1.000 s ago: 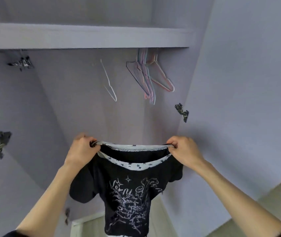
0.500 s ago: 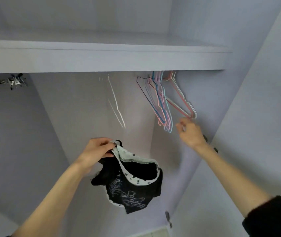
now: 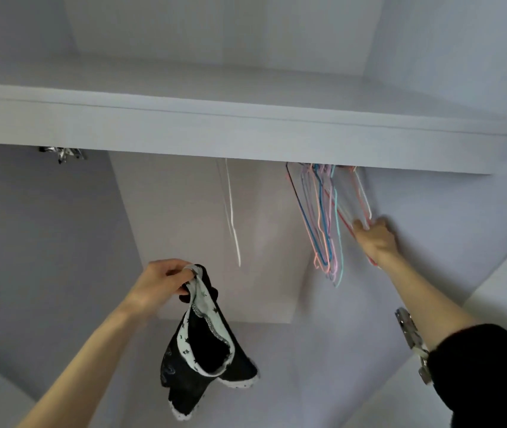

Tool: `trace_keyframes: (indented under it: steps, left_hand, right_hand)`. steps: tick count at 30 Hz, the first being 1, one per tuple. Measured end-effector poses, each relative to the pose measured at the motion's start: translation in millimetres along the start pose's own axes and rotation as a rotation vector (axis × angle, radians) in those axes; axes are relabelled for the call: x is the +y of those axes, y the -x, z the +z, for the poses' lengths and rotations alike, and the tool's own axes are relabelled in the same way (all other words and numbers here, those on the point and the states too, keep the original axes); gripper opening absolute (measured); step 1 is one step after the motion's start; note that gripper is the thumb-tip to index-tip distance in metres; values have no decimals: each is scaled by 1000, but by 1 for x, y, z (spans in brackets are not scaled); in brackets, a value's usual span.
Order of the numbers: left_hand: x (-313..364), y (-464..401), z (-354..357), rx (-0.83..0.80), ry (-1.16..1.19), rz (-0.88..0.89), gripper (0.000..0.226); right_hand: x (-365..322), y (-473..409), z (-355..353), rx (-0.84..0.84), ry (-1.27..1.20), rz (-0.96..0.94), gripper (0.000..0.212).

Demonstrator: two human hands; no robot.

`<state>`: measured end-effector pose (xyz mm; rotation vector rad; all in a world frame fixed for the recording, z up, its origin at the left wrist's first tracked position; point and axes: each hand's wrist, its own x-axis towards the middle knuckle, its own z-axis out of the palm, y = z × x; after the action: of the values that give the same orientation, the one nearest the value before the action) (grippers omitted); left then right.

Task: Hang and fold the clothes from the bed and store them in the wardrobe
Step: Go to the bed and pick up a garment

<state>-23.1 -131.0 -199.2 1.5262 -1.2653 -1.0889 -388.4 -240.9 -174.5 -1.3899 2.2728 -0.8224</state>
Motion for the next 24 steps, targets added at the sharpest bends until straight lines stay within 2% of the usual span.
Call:
trace_keyframes:
  steps: [4, 10, 16, 24]
  left_hand:
    - [-3, 2, -4, 7, -19, -7, 19]
    - [-3, 7, -5, -45, -18, 6, 24]
    - [-6, 12, -13, -93, -37, 25, 24]
    - [-10, 20, -45, -50, -30, 21, 22]
  right_hand:
    - [-6, 0, 10, -65, -221, 50, 51]
    - [-27, 10, 27, -144, -173, -74, 23]
    - [-74, 41, 61, -198, -169, -152, 32]
    - [-138, 80, 105, -328, -95, -246, 37]
